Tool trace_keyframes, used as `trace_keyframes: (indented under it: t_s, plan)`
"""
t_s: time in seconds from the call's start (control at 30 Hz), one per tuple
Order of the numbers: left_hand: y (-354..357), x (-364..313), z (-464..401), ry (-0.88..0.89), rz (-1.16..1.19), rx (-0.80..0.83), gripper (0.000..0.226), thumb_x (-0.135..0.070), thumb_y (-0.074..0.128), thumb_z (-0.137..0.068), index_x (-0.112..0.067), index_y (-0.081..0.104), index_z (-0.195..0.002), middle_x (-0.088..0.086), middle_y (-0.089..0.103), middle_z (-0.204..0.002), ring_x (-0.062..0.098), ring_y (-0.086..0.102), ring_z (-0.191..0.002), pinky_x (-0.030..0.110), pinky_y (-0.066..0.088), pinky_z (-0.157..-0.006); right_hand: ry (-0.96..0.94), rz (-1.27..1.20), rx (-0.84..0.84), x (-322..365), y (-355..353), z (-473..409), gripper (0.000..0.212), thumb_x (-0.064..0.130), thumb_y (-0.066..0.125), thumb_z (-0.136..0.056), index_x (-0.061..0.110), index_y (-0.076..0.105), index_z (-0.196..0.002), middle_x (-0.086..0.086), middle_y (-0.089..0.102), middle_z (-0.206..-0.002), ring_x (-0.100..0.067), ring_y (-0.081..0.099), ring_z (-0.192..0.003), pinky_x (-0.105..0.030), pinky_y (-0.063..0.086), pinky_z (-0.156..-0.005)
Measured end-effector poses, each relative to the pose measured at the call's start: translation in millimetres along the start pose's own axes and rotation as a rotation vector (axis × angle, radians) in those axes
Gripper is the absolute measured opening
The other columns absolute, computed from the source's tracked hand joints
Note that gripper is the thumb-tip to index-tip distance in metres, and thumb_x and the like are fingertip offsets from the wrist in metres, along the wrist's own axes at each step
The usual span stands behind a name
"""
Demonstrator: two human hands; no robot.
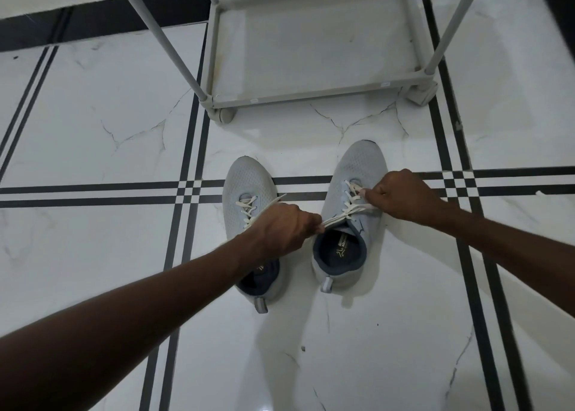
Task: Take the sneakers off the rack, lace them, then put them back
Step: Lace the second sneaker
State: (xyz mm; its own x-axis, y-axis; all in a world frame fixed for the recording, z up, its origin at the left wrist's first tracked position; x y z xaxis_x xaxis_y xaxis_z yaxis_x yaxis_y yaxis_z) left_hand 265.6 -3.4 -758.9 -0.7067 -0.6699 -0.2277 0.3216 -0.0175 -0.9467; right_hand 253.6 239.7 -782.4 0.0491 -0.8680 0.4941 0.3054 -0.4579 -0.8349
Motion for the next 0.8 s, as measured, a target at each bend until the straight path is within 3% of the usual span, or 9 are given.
trace_keyframes:
  t_s: [0.07, 0.2, 0.3, 0.4, 0.47, 0.53, 0.63, 0.73, 0.8]
  plan:
    - [0, 2, 2, -0.011, 0.025, 0.050, 0.024, -0.029, 0.047, -0.100, -0.022, 0.069, -0.105, 0.011, 0.073, -0.081, 0.032, 0.066, -0.075, 0.030, 0.031, -0.059, -0.118, 0.200, -0.066, 2, 4, 6, 0.058, 0.032, 0.057, -0.094, 0.019, 0.037, -0.042, 0.003, 0.039, -0.039, -0.014, 0.033, -0.036, -0.030, 0.036, -0.047]
    - [-6, 2, -1, -0.019, 0.023, 0.047, 0.023, -0.028, 0.046, -0.101, -0.022, 0.069, -0.103, 0.010, 0.073, -0.081, 0.030, 0.065, -0.076, 0.029, 0.026, -0.061, -0.196, 0.338, -0.108, 1, 7, 13, 0.052, 0.034, 0.055, -0.095, 0.022, 0.039, -0.048, -0.004, 0.052, -0.043, -0.018, 0.037, -0.039, -0.032, 0.041, -0.044]
    - [-5, -4, -1, -0.055, -0.011, -0.019, 0.033, -0.040, 0.035, -0.104, -0.018, 0.060, -0.099, 0.011, 0.070, -0.082, 0.033, 0.064, -0.077, 0.032, 0.028, -0.060, -0.214, 0.345, -0.098, 2, 1, 20, 0.047, 0.047, 0.044, -0.098, 0.027, 0.038, -0.056, -0.001, 0.057, -0.052, -0.017, 0.042, -0.046, -0.033, 0.039, -0.047]
    - [-8, -14, -4, -0.106, 0.029, -0.104, 0.048, -0.058, 0.035, -0.098, -0.016, 0.058, -0.105, 0.008, 0.067, -0.099, 0.029, 0.062, -0.091, 0.034, 0.039, -0.070, -0.210, 0.298, -0.122, 7, 0, 31, 0.041, 0.053, 0.031, -0.097, 0.022, 0.051, -0.079, 0.001, 0.055, -0.073, -0.019, 0.049, -0.065, -0.035, 0.041, -0.056]
    - [-10, -22, -9, -0.134, 0.059, -0.112, 0.050, -0.059, 0.046, -0.092, -0.016, 0.056, -0.115, 0.009, 0.065, -0.111, 0.029, 0.060, -0.100, 0.038, 0.046, -0.081, -0.266, 0.276, -0.142, 13, 6, 39, 0.035, 0.046, 0.045, -0.093, 0.016, 0.059, -0.104, -0.004, 0.059, -0.095, -0.024, 0.054, -0.083, -0.041, 0.046, -0.070]
    - [-9, -34, -11, -0.165, 0.047, -0.077, 0.043, -0.047, 0.052, -0.094, -0.012, 0.052, -0.120, 0.010, 0.065, -0.111, 0.033, 0.063, -0.096, 0.039, 0.045, -0.071, -0.305, 0.264, -0.133, 20, 13, 41, 0.035, 0.035, 0.058, -0.088, 0.013, 0.060, -0.114, -0.008, 0.060, -0.107, -0.027, 0.055, -0.092, -0.043, 0.047, -0.077]
    - [-7, -48, -6, -0.140, -0.085, -0.073, 0.032, -0.026, 0.049, -0.099, -0.008, 0.047, -0.126, 0.011, 0.066, -0.104, 0.035, 0.067, -0.083, 0.036, 0.031, -0.059, -0.363, 0.262, -0.162, 29, 15, 36, 0.016, 0.014, 0.065, -0.085, 0.006, 0.062, -0.098, -0.012, 0.064, -0.092, -0.028, 0.056, -0.080, -0.036, 0.045, -0.068]
    - [-12, -54, -3, -0.189, -0.143, -0.042, 0.030, -0.018, 0.041, -0.101, -0.008, 0.043, -0.130, 0.010, 0.064, -0.107, 0.032, 0.066, -0.082, 0.036, 0.030, -0.060, -0.275, 0.208, -0.077, 29, 14, 33, 0.028, 0.011, 0.062, -0.090, 0.008, 0.055, -0.117, -0.008, 0.068, -0.078, -0.024, 0.060, -0.060, -0.033, 0.048, -0.050]
    - [-13, -53, -2, -0.229, -0.212, -0.004, 0.028, -0.019, 0.036, -0.103, -0.008, 0.045, -0.126, 0.008, 0.065, -0.101, 0.030, 0.066, -0.078, 0.035, 0.029, -0.059, -0.289, 0.292, -0.103, 26, 16, 38, 0.030, 0.015, 0.065, -0.089, 0.012, 0.054, -0.116, -0.008, 0.067, -0.065, -0.026, 0.060, -0.049, -0.029, 0.038, -0.040]
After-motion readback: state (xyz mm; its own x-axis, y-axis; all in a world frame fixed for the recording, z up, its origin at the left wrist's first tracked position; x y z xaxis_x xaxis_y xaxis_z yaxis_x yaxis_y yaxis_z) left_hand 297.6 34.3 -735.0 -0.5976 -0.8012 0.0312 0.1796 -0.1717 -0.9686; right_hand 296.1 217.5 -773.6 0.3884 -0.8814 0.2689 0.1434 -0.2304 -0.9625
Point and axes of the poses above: each hand's wrist, its own z-axis away from the middle knuckle, its own y-axis out of the palm, x = y × z, the point moved 2 cm from there along -z, towards the middle knuckle
